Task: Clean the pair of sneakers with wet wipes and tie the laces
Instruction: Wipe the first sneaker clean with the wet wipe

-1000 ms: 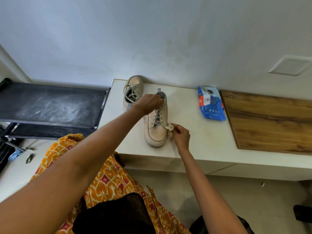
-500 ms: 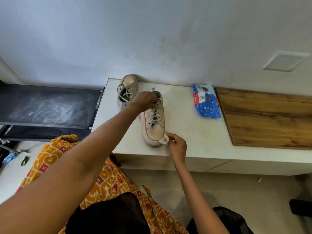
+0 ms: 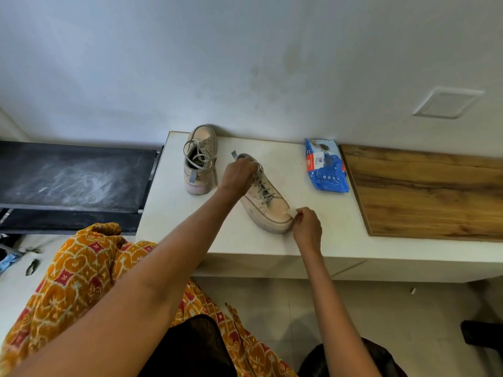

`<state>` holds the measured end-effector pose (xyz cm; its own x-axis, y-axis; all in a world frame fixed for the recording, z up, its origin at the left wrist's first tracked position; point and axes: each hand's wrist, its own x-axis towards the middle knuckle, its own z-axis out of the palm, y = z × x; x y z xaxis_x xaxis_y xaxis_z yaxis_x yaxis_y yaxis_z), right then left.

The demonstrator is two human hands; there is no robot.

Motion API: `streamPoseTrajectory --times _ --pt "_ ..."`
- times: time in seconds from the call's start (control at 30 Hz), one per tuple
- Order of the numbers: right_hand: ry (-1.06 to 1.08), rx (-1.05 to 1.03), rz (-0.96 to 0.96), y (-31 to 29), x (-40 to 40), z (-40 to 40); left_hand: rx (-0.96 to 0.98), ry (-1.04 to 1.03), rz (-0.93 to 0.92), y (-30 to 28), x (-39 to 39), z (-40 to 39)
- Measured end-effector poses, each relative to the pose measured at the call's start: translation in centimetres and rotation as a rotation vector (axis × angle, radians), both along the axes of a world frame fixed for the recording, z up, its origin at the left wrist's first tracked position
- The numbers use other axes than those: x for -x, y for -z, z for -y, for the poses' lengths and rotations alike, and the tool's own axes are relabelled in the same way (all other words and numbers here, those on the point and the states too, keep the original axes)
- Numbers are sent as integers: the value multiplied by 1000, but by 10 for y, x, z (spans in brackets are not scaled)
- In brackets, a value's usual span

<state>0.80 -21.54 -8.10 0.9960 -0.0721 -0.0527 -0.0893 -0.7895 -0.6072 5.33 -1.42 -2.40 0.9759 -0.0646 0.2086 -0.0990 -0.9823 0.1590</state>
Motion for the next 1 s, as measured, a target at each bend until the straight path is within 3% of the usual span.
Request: streamPoseTrajectory --times 0.17,0.37,0.53,0.9,1.0 --pt "128 -113 211 17 34 -3 22 -58 -5 2 2 1" --pt "295 -1 186 7 -14 4 143 -194 27 17 18 7" --pt "373 -50 322 12 6 -17 135 -219 14 14 22 15" --pt "212 -217 318 22 18 -10 159 -126 38 12 30 1" --pt "287 -284 279 15 0 -8 166 -73 47 8 36 -7"
